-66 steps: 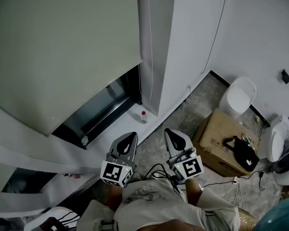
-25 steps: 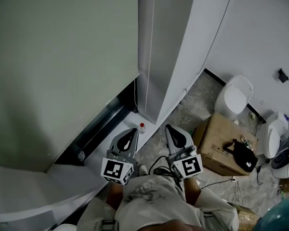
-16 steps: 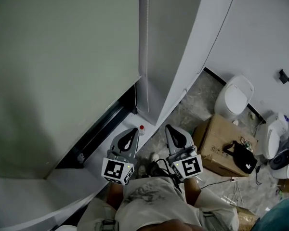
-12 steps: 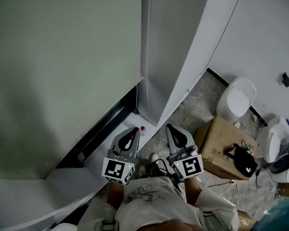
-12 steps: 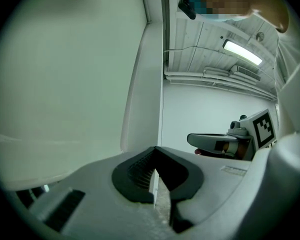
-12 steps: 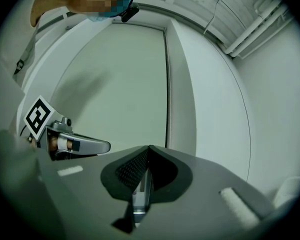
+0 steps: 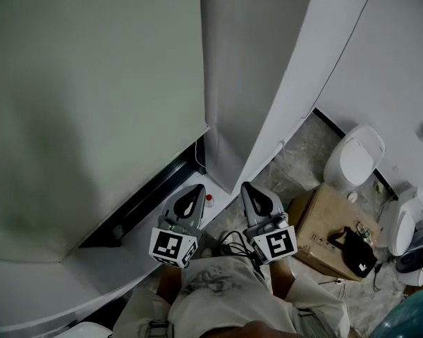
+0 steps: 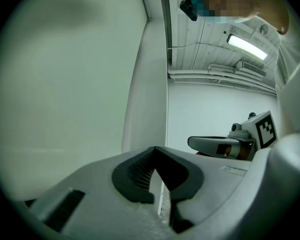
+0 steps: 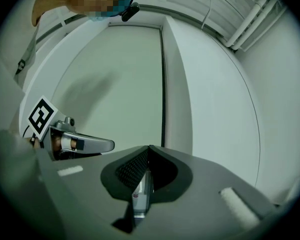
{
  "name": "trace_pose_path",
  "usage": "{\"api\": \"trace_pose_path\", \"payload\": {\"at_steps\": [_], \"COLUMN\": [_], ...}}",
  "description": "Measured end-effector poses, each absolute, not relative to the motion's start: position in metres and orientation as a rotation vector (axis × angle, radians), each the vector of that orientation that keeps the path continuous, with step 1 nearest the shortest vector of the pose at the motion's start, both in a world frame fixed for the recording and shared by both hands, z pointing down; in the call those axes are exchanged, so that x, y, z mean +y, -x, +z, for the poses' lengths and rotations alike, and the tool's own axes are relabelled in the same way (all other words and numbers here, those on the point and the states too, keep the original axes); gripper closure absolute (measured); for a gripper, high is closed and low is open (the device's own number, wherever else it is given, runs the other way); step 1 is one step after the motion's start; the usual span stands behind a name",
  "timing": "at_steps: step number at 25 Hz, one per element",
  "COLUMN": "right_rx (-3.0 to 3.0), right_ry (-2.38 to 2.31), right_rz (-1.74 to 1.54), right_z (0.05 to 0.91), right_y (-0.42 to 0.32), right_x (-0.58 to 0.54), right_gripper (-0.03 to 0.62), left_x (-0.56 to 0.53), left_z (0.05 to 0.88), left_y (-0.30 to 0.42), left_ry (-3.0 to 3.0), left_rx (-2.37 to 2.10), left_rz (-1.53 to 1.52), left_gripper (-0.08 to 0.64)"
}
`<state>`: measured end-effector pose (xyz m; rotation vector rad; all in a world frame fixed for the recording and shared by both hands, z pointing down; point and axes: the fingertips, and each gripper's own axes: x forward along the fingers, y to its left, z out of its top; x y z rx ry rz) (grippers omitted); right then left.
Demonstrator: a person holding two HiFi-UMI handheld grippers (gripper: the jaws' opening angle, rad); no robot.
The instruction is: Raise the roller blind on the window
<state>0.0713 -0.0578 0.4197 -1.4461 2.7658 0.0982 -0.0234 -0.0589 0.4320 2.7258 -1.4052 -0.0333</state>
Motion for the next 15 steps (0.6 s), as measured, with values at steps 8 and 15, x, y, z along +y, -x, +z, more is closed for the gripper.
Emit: {"api": "trace_pose_path", "payload": {"at_steps": [8, 15], "right_rx": [2.746, 2.760], "right_ry": [1.340, 1.283], "right_rz": [0.125, 0.125], "right_z": [0.408, 0.403], "right_y": [-0.077, -0.076], "right_x": [-0.089, -0.104], "right_gripper": [0.583, 0.582], "left_x": [-0.091, -0.117], "left_z": [0.424, 0.419], "left_y": [0.009, 0.004], "left_ry": [-2.711, -2.697], "left_rx": [-1.475, -1.526], "left_rz": [-0.020, -0.002], "left_gripper": [0.554, 0.552]}}
